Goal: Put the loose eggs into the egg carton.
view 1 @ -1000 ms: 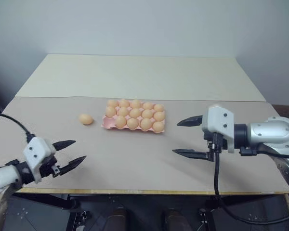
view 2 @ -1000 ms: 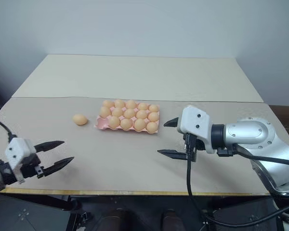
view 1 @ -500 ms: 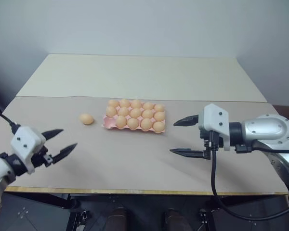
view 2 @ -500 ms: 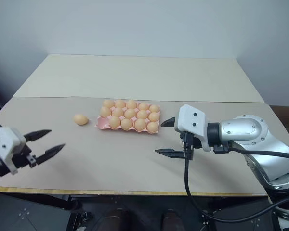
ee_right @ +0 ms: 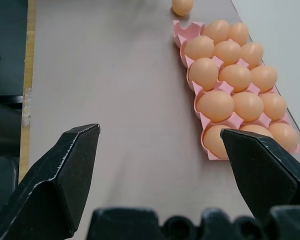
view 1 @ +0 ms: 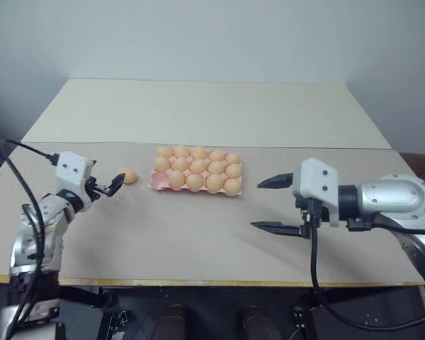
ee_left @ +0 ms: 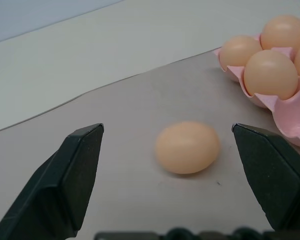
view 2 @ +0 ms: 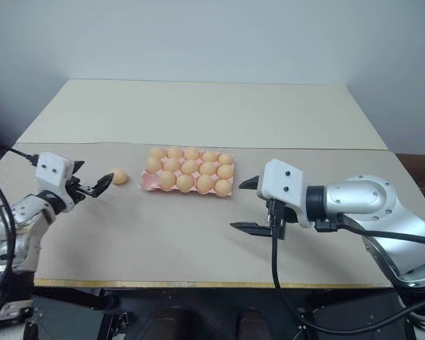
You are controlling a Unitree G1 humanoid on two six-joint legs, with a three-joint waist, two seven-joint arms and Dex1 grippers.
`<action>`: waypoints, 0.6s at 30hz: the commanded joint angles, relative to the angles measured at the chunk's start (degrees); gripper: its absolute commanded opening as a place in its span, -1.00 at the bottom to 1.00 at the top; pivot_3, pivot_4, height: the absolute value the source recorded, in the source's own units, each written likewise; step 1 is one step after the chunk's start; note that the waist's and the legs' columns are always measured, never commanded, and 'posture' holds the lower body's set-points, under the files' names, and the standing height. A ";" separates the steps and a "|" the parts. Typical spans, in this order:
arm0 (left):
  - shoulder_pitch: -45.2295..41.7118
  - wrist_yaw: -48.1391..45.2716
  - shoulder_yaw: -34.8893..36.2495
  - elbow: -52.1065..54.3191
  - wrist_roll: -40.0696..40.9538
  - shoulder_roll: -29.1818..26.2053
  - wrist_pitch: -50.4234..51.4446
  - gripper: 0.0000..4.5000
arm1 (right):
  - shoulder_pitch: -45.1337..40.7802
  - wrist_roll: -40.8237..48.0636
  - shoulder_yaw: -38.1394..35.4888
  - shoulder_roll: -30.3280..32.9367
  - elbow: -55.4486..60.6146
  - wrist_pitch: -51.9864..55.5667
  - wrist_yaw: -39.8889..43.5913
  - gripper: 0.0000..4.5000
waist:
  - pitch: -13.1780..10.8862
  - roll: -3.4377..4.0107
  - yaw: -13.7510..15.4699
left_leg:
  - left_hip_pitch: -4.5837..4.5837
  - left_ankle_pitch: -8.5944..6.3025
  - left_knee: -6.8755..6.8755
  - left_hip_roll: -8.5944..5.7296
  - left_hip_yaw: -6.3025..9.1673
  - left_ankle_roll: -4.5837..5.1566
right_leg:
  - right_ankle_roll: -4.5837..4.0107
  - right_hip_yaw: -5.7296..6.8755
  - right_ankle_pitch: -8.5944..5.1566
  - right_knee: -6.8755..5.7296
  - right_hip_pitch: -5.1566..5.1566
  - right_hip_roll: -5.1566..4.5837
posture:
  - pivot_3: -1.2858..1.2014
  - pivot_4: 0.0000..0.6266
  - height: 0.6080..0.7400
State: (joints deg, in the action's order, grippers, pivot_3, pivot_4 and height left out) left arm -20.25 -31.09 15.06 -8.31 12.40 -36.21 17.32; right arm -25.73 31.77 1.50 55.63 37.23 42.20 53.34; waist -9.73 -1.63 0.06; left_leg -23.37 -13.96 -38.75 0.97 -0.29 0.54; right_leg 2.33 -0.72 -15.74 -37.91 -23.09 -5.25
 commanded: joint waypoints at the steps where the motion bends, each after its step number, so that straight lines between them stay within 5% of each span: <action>1: -2.91 -0.09 -0.99 -3.59 -0.62 0.66 -3.09 0.99 | 0.18 0.60 -2.42 0.94 2.54 0.83 -0.88 1.00 | 0.00 0.00 -0.05 | 0.00 0.00 0.00 0.00 0.00 0.00 | 0.00 -0.01 0.00 0.00 -0.01 0.00 | 0.03 -0.52 1.00; 18: -16.35 -0.02 -7.56 -32.47 -6.85 5.40 -14.44 0.99 | 1.86 2.02 -4.93 1.93 4.99 3.36 -3.31 1.00 | 0.01 -0.03 0.16 | -0.03 0.00 -0.05 -0.05 0.00 0.00 | 0.01 0.03 0.00 -0.02 0.02 -0.02 | 0.03 -0.52 1.00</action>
State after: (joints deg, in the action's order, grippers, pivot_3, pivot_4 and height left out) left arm -35.72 -31.07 7.79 -39.62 6.54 -30.72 4.59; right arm -23.68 32.95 -1.00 56.77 40.57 45.36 50.52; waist -9.72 -1.66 0.21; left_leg -23.39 -13.96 -38.81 0.91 -0.29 0.54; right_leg 2.33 -0.69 -15.74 -37.94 -23.07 -5.27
